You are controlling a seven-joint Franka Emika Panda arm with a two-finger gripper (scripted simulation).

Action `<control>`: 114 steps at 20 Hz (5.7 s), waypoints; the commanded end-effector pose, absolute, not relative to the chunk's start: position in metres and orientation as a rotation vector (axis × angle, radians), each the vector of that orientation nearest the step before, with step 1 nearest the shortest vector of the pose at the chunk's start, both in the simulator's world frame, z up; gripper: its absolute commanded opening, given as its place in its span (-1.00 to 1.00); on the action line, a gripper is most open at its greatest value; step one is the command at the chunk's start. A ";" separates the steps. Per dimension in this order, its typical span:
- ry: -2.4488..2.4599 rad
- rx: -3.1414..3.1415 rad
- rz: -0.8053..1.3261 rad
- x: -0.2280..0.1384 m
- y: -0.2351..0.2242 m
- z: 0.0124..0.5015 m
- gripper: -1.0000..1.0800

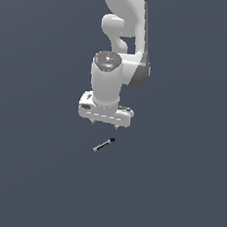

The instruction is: Pick up the object and move it to a goal position.

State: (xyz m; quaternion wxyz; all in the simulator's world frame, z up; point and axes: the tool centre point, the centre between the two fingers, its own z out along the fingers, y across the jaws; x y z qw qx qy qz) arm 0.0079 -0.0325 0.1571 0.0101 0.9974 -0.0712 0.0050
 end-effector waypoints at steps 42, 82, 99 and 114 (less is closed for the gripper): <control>-1.418 2.804 -0.001 0.029 -0.030 0.051 0.92; -1.425 2.799 0.000 0.051 -0.092 0.097 -1.00; -1.423 2.799 0.000 0.092 -0.188 0.234 -1.00; -1.423 2.801 0.000 0.106 -0.214 0.271 -1.00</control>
